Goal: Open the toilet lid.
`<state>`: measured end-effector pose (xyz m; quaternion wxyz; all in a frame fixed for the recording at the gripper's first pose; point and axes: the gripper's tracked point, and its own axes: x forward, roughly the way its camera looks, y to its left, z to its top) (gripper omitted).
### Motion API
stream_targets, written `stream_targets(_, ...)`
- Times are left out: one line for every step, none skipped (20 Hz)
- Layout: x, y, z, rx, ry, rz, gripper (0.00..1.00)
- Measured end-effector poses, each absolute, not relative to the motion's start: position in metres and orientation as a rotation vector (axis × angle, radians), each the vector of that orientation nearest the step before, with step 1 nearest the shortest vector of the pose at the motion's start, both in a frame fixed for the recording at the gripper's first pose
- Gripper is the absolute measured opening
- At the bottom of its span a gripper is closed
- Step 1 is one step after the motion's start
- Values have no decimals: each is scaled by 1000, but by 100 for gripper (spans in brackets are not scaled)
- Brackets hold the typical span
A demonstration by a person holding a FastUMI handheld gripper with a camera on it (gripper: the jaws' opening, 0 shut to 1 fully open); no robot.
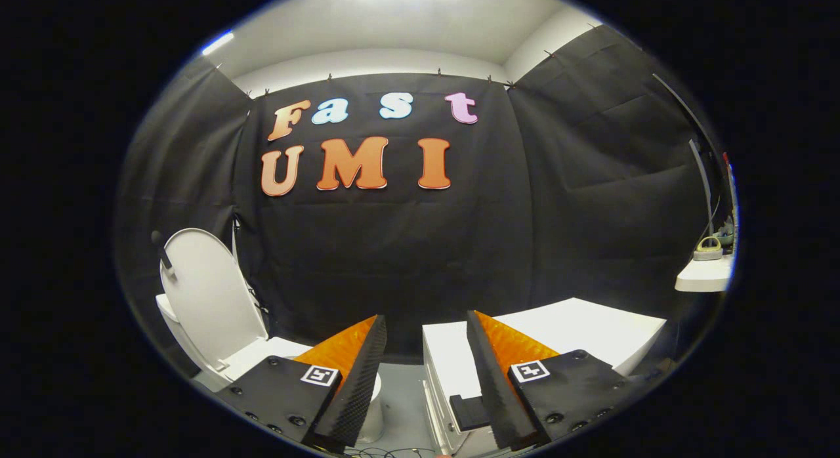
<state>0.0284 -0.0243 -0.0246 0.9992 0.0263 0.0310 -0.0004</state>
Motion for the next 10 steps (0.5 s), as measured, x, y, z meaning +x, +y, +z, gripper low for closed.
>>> stream_targets(27, -30, -23, 64, 59, -17, 81)
stream_targets(27, -32, -17, 85, 59, -28, 81)
stream_targets(23, -30, -12, 92, 43, -28, 80)
stream_targets(20, -28, -9, 79, 30, -28, 80)
stream_targets(19, -26, -10, 61, 21, -27, 80)
stream_targets(19, -26, -10, 48, 19, -28, 80)
stream_targets(23, -28, -12, 45, 26, -29, 80)
stream_targets(24, -27, -15, 53, 33, -25, 80)
stream_targets(23, -27, -17, 64, 40, -24, 80)
stream_targets(25, -29, -19, 71, 45, -30, 80)
